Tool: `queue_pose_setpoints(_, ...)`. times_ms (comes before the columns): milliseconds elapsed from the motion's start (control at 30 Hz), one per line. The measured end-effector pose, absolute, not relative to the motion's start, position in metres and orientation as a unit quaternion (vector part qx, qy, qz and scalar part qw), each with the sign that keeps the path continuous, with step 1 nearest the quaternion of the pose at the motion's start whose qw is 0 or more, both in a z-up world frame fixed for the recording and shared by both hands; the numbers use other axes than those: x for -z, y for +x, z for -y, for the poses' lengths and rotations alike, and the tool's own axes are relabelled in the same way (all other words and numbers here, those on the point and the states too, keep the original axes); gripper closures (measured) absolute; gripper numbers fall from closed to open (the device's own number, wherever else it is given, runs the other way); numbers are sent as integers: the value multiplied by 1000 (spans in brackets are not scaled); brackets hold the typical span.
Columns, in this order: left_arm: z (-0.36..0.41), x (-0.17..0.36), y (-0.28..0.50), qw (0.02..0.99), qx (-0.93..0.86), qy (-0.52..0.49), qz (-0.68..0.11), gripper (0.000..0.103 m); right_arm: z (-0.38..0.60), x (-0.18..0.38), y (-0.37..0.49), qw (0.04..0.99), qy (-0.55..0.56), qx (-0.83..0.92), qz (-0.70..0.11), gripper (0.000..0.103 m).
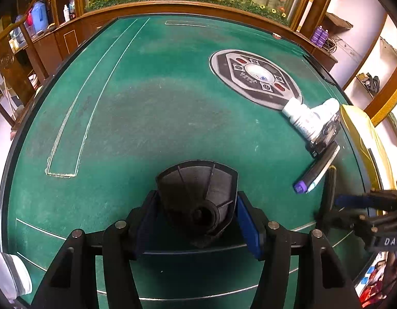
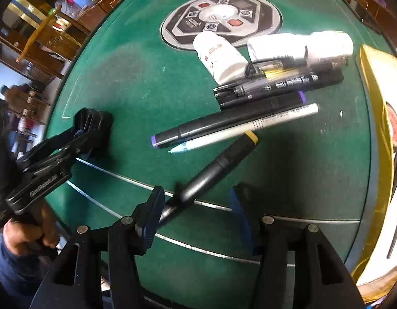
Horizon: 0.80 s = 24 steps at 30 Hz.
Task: Organize rigid objects
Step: 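Grasp the black plastic holder with the left gripper while the right gripper reaches toward the markers, then grasp the yellow-capped black marker with the right gripper and lift it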
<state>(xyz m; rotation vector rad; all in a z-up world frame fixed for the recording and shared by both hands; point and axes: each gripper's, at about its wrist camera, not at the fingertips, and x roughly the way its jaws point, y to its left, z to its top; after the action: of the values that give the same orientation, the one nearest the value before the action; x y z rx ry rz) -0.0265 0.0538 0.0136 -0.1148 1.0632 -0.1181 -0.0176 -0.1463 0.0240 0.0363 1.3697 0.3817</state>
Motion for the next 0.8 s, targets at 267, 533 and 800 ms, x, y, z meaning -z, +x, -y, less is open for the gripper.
queue_pose_setpoints(267, -52, -11, -23, 858, 71, -47, -507, 40, 123, -21, -16, 772, -104, -150, -609, 63)
queue_pose_setpoints(533, -51, -10, -20, 864, 72, -47, -497, 40, 152, -23, -6, 769, -84, -142, -617, 89)
queue_pose_setpoints(800, -47, -10, -20, 865, 65, -49, -496, 40, 151, -24, -13, 772, -125, -147, -606, 87)
